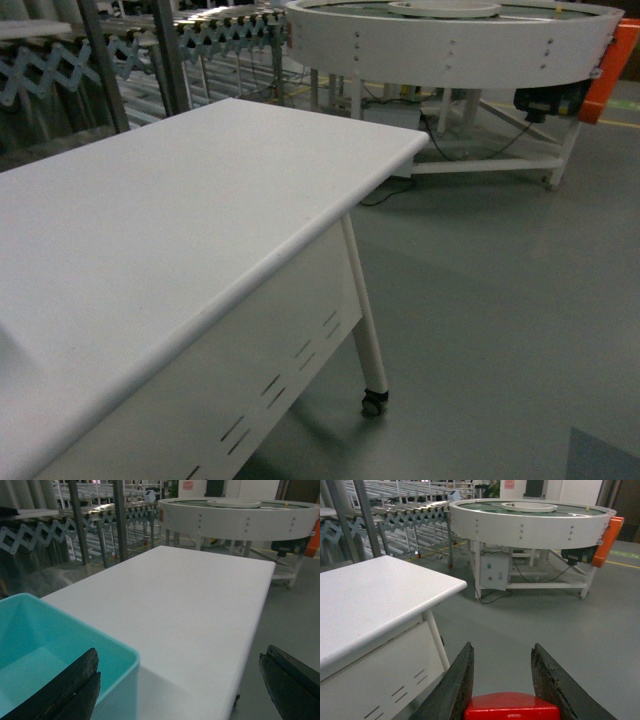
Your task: Pick red block from blue box to shelf
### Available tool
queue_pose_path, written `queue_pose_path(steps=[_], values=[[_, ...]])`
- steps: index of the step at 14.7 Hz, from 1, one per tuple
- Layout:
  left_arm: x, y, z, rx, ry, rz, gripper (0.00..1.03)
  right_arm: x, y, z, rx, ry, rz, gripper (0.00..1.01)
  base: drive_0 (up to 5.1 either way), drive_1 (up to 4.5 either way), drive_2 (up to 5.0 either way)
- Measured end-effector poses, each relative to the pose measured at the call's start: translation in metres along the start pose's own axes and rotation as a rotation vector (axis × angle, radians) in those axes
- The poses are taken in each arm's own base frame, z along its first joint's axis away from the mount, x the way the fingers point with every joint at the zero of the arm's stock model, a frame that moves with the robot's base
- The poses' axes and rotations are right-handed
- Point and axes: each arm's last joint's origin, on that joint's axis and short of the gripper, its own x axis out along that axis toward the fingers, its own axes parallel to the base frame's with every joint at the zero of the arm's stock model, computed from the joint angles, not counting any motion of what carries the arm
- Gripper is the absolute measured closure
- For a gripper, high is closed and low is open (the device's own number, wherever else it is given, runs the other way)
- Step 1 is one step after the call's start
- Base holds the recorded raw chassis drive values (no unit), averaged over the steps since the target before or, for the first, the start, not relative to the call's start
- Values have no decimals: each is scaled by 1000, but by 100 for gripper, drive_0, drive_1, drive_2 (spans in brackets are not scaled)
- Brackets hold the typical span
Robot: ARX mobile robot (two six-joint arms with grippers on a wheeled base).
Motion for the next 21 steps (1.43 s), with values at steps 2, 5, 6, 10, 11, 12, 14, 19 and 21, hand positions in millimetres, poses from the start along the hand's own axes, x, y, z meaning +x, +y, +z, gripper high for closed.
queue_pose_path(steps=[2,5,6,10,11,12,14,19,21], values=[[0,0,0,0,0,-1,5,0,0,0,0,0,-1,73,0,0,0],[0,0,0,0,0,-1,5,0,0,0,0,0,-1,73,0,0,0],[0,0,0,0,0,0,5,0,0,0,0,0,-1,73,0,0,0],[0,0,0,0,0,-1,5,0,0,0,0,-1,0,73,-39,-39,-39],[0,0,0,0,0,0,5,0,0,0,0,1,0,73,-157,-157,-157],[0,0,0,0,0,-1,5,0,0,0,0,0,0,73,-157,-157,-157],[0,0,0,0,0,-1,5,0,0,0,0,0,0,73,-157,-157,-157],[0,0,0,0,1,-1,5,0,0,0,0,0,-1,73,-157,-157,-157],[0,0,0,0,0,-1,5,0,0,0,0,-1,0,73,-157,-157,-157]])
